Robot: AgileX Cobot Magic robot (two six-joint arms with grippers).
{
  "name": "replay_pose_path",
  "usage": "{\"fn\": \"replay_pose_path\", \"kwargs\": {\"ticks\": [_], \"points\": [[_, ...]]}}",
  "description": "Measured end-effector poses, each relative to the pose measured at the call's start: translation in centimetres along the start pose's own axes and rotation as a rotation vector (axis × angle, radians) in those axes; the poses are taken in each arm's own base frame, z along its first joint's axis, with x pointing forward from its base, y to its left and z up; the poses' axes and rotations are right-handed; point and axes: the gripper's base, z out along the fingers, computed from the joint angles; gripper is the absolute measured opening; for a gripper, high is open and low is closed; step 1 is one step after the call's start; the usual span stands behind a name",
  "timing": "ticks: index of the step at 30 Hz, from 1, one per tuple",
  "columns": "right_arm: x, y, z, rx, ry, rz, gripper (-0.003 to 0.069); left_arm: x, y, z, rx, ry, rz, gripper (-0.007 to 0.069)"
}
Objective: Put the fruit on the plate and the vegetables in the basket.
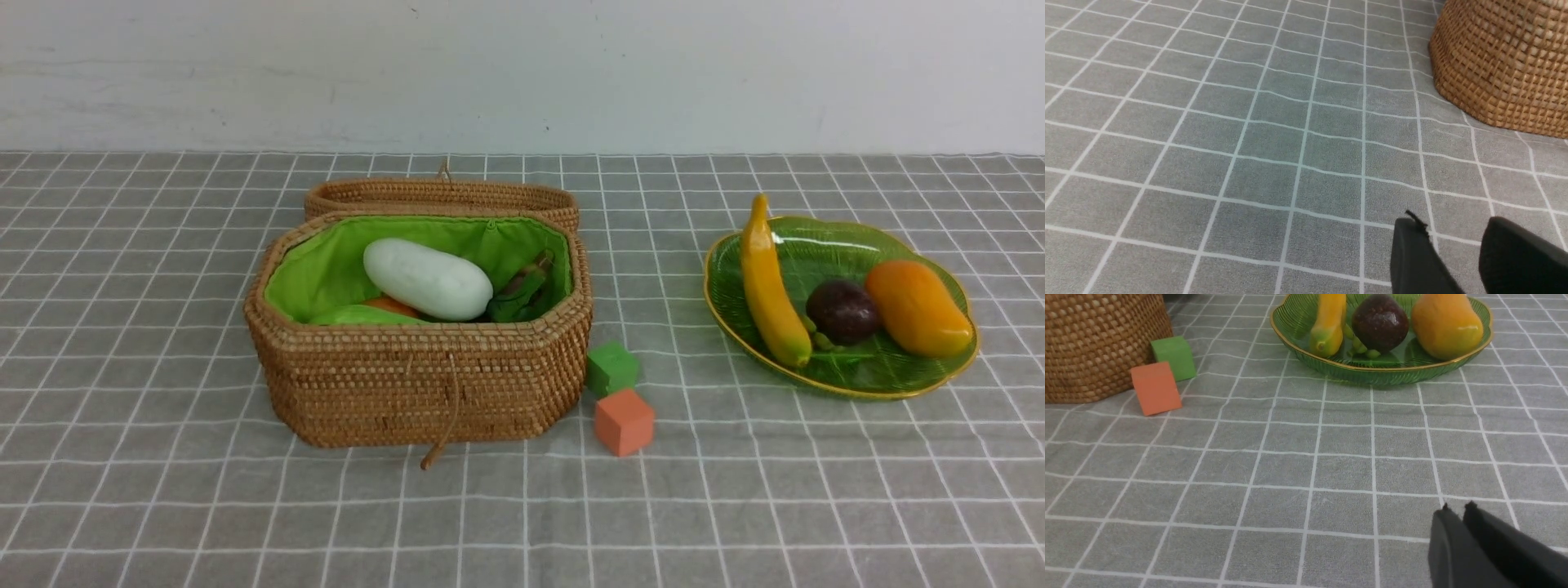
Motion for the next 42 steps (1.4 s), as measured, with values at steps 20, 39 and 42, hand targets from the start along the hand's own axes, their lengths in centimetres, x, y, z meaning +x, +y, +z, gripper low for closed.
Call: {"fn": "replay_pose_path", "kwargs": {"ticks": [20, 39, 42], "points": [[0.0, 0.0, 0.0, 0.0, 0.0, 0.0, 0.0076, 0.0, 0.0, 0.0, 0.0, 0.0, 0.0, 0.0239], [0.0, 0.0, 0.0, 0.0, 0.0, 0.0, 0.0095, 0.01, 0.0, 0.0, 0.0, 0.001, 0.0, 0.0239], [0.0, 0.0, 0.0, 0.0, 0.0, 0.0, 0.0101, 0.01, 0.0, 0.0, 0.0, 0.001, 0.0, 0.0239]]}}
